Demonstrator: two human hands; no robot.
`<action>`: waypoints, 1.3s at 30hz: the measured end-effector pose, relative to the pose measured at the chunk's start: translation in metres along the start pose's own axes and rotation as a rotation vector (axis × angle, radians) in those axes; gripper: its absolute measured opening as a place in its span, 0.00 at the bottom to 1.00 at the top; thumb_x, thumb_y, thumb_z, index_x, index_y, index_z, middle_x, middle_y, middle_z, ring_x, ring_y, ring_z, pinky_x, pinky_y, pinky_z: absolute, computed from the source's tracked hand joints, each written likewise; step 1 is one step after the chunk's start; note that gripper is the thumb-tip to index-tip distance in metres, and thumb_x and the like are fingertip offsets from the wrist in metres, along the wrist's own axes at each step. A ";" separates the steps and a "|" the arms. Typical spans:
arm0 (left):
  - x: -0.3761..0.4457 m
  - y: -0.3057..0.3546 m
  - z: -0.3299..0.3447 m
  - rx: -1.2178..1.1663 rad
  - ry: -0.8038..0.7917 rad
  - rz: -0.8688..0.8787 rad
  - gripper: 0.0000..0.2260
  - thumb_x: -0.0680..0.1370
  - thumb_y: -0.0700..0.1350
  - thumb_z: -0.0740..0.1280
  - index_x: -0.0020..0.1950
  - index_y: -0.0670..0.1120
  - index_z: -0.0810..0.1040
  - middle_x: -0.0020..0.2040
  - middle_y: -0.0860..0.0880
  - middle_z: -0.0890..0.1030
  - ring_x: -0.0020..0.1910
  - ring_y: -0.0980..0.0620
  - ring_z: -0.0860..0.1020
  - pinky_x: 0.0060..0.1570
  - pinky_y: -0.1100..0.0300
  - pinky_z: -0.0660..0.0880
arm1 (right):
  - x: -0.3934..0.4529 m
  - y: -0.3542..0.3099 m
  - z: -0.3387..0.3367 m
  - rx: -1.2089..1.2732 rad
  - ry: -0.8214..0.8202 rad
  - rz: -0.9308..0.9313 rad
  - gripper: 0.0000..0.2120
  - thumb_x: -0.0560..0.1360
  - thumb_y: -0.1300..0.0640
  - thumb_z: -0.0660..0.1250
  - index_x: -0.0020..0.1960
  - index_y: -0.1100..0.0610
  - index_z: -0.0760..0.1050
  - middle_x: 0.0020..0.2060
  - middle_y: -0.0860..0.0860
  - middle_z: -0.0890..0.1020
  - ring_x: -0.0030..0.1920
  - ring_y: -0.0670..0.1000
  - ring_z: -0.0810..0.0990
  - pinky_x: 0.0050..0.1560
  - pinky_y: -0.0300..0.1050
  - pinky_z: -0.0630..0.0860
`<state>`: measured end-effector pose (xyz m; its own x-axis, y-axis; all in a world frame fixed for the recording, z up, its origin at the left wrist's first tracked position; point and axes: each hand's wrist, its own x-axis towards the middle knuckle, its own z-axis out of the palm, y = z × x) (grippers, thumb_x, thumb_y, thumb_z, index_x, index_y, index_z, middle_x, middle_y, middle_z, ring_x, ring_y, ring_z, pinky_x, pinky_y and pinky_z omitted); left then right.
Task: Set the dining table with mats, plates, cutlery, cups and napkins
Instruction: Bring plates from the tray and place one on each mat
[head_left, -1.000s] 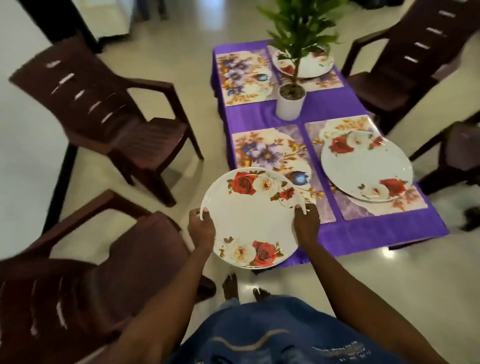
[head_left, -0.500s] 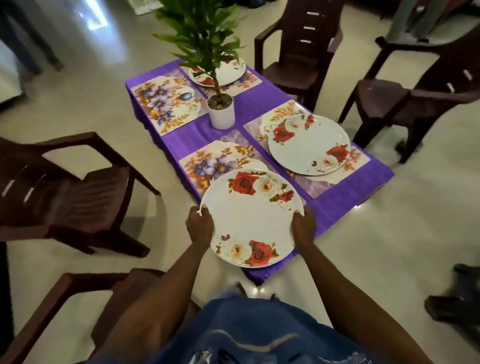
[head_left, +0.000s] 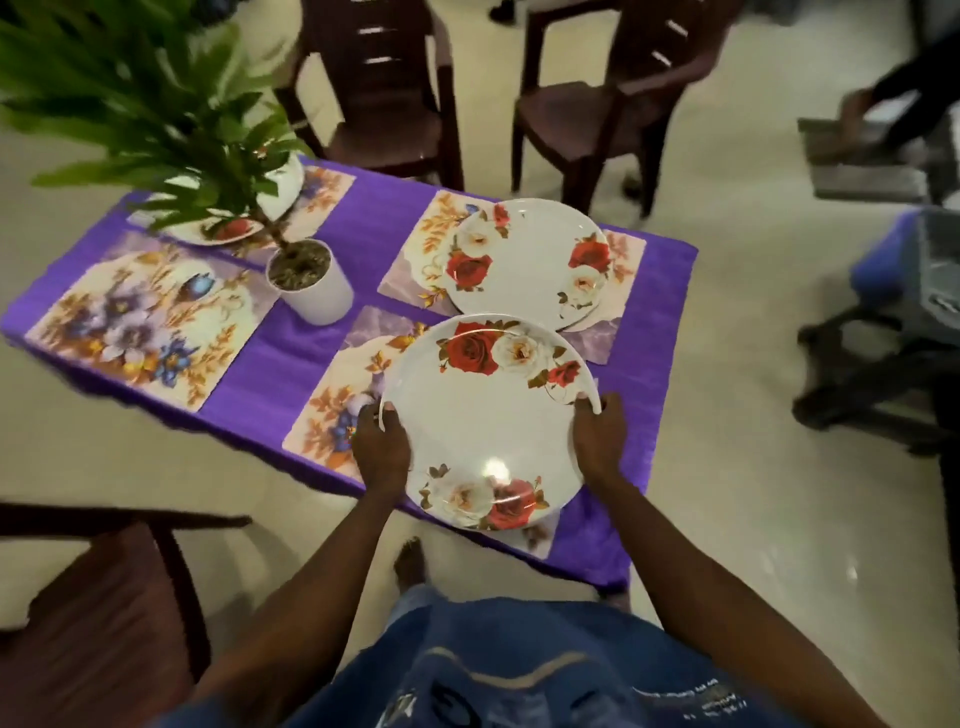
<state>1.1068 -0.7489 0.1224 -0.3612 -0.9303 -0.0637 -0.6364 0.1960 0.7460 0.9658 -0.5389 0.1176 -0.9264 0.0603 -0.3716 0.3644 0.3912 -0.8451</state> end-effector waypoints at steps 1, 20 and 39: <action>0.015 -0.005 -0.002 -0.004 -0.041 0.039 0.16 0.84 0.45 0.58 0.64 0.36 0.75 0.61 0.37 0.78 0.61 0.38 0.74 0.60 0.53 0.66 | -0.007 0.000 0.011 -0.003 0.062 0.006 0.06 0.80 0.56 0.62 0.49 0.59 0.69 0.43 0.52 0.76 0.45 0.54 0.74 0.42 0.44 0.64; 0.106 -0.039 -0.039 0.102 -0.356 0.100 0.15 0.83 0.48 0.60 0.62 0.40 0.78 0.59 0.42 0.80 0.57 0.43 0.77 0.56 0.54 0.71 | -0.099 0.018 0.090 -0.114 0.332 0.134 0.11 0.81 0.56 0.60 0.54 0.63 0.75 0.50 0.57 0.80 0.51 0.57 0.78 0.53 0.49 0.73; 0.133 -0.037 -0.025 0.247 -0.377 0.080 0.17 0.83 0.51 0.60 0.63 0.41 0.78 0.61 0.42 0.80 0.59 0.43 0.78 0.60 0.50 0.73 | -0.068 0.010 0.105 -0.265 0.293 0.212 0.17 0.82 0.52 0.58 0.66 0.61 0.72 0.63 0.57 0.77 0.64 0.58 0.75 0.66 0.52 0.70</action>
<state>1.0994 -0.8871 0.1034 -0.6098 -0.7402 -0.2833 -0.7231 0.3732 0.5812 1.0425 -0.6359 0.0937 -0.8354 0.4071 -0.3693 0.5478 0.5620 -0.6198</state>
